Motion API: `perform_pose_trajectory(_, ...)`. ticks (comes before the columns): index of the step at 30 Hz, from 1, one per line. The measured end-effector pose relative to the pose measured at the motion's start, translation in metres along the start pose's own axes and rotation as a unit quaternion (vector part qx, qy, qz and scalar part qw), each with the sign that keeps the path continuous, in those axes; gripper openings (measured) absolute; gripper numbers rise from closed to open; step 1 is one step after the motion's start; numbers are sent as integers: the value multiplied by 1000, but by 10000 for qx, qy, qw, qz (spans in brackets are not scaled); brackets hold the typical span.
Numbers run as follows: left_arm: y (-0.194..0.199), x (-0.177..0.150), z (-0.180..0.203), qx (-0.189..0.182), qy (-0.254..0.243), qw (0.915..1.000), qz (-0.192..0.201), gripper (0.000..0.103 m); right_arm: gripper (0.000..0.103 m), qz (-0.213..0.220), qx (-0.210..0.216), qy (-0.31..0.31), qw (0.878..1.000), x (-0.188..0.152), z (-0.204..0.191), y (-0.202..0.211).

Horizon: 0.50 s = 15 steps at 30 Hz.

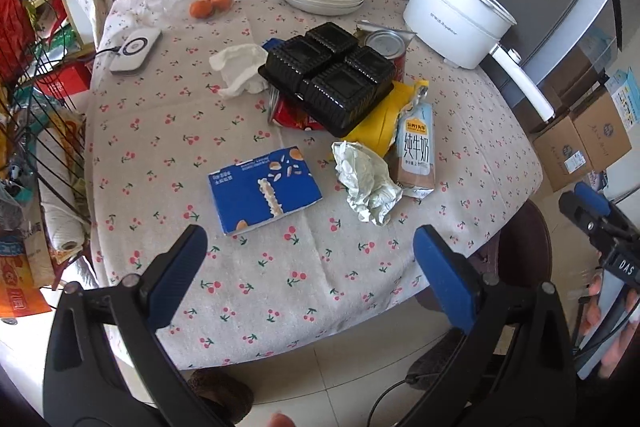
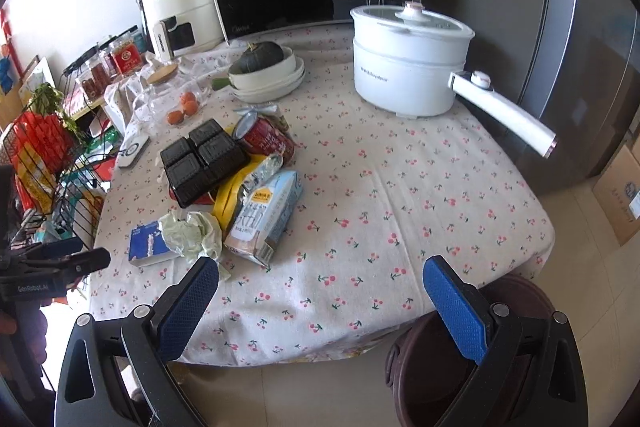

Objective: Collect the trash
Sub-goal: 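Grasp the crumpled plastic bag with the left gripper while the right gripper reaches the milk carton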

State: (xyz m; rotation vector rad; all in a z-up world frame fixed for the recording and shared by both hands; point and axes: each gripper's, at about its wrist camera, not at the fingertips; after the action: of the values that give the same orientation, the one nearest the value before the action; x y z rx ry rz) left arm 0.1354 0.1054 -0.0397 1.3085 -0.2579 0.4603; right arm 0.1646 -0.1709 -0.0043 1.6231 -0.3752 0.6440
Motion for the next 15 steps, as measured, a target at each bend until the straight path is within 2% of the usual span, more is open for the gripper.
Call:
perform_pose_trajectory(3, -19, 7, 3, -249, 167, 9995, -141, 102, 103, -249, -57, -192, 9995, 4, 12, -18)
perform_pose_trajectory(5, -31, 10, 12, -354, 92, 9992, -184, 102, 103, -339, -76, -313, 9989, 11, 19, -26)
perform_pose_trajectory(11, -74, 11, 49, -261, -410, 9980, -413, 96, 103, -339, -532, -234, 9977, 20, 28, -44)
perform_pose_trajectory(15, -95, 9, 66, -210, -704, 9954, -620, 88, 103, -429, -573, -328, 9969, 22, 32, -54)
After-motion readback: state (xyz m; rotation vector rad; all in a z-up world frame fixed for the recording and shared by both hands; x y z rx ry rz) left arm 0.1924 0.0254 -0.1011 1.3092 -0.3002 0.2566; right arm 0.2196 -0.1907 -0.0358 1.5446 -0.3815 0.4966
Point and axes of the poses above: each gripper's, at about its wrist camera, not at the fingertips, and y roughly against the way its jaws point, z to its right, x to its top, and after that the axes turned 2 degrees about -x, right-handed
